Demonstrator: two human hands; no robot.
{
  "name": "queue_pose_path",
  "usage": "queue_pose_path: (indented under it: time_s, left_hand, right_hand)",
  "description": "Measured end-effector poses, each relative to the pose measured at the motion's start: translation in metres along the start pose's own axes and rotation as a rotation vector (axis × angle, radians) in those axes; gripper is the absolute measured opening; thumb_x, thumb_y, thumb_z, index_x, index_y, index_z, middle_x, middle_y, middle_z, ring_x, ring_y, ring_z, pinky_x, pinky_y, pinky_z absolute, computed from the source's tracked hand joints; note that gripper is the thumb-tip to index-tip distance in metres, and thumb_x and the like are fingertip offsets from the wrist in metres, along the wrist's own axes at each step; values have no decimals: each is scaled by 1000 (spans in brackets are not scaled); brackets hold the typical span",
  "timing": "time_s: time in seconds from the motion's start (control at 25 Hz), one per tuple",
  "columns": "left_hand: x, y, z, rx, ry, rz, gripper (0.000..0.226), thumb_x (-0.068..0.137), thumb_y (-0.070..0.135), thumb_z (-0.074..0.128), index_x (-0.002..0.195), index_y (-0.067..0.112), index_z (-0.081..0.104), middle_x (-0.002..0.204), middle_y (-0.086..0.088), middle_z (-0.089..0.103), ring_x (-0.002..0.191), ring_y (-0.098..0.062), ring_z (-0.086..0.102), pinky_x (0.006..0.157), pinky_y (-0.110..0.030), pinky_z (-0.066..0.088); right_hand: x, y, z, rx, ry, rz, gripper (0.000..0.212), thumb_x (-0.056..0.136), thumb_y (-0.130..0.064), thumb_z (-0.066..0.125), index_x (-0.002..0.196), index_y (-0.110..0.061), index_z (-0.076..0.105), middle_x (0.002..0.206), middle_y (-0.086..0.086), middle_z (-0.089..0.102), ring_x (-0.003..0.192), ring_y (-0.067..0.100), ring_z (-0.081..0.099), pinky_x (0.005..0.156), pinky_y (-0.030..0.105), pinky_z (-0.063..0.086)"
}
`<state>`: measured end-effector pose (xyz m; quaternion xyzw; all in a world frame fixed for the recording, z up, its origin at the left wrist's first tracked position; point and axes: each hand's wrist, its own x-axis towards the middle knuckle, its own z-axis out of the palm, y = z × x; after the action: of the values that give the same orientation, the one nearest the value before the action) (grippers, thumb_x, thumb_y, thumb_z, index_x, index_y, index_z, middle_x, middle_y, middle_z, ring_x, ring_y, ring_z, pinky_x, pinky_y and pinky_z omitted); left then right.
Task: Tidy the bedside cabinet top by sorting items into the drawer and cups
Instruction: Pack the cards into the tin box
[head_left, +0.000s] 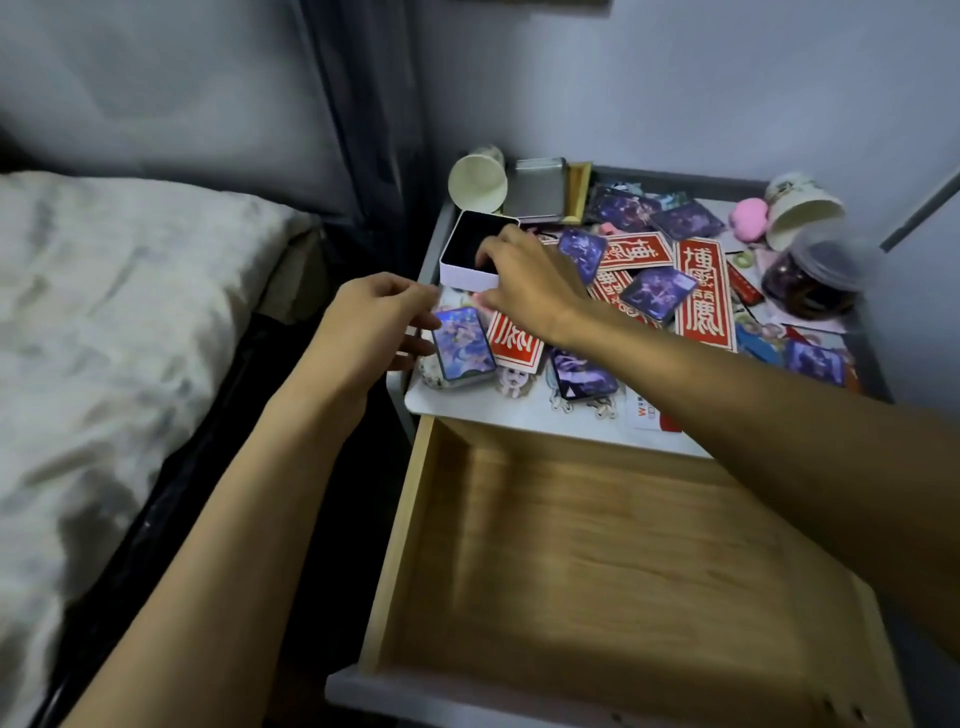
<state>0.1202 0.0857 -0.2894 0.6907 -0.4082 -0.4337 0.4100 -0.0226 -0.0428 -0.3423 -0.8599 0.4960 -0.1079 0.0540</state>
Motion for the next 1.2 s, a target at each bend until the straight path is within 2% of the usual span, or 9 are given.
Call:
queue_pose_path:
  time_s: [0.28,0.4,0.48,0.6,0.68,0.76,0.84,0.96,1.2]
  left_hand:
    - [9,2,-5,-231,139,-66,13,93,25,58,102,16,62,103,-8,68,89,-22,68,75,-32,52]
    - [14,2,-5,-348,154,-115,24,95,37,56,111,18,57,113,-10,66,98,-24,68,84,-36,54]
    - [15,2,-3,-442,125,-143,32,96,41,53,112,14,56,111,-13,66,97,-25,69,81,-34,57]
    - [16,1,-2,-473,176,-111,20,98,26,54,96,9,65,99,-17,67,92,-29,67,69,-33,57]
    - [16,1,-4,-500,253,-101,20,98,13,51,84,10,65,88,-13,65,83,-27,63,67,-33,55]
    - [16,2,-10,-538,328,-106,22,97,8,47,82,11,62,83,-9,64,78,-24,62,63,-30,54]
    - [19,1,-16,-581,372,-113,18,97,7,46,96,9,64,87,-8,66,78,-22,65,61,-29,56]
    - [21,4,-20,-654,377,-118,27,94,6,49,118,4,62,93,-10,69,78,-21,67,62,-31,58]
    - [18,8,-21,-704,334,-126,30,93,6,50,120,5,61,95,-11,70,78,-21,68,65,-32,58]
  right_hand:
    - [-1,4,-5,153,82,-32,19,85,-19,71,99,-16,60,110,1,55,94,24,59,77,47,51]
    - [-17,-5,-28,311,157,-137,18,84,-12,71,96,-17,59,106,-2,54,90,16,57,76,43,53]
    - [-31,-17,-42,367,106,-235,18,84,-12,72,97,-16,60,104,-3,55,89,10,56,79,35,52]
    - [-47,-30,-47,432,25,-355,18,84,-13,72,100,-14,63,104,-4,57,85,2,52,78,25,49]
    - [-48,-30,-44,637,61,-259,19,87,-15,70,105,-17,64,110,-4,57,83,0,56,77,16,48]
    - [-44,-27,-36,757,76,-45,22,89,-24,68,110,-20,63,117,-2,54,83,3,59,77,20,52]
    - [-37,-21,-22,432,-91,19,41,86,-38,69,122,-19,60,121,2,51,95,9,55,81,25,49]
    - [-30,-23,-4,93,-369,-94,82,73,-56,74,140,-20,45,130,4,39,124,21,32,100,37,39]
    - [-22,-30,0,134,-267,-66,89,61,-51,84,131,-16,41,124,3,38,115,20,33,94,33,38]
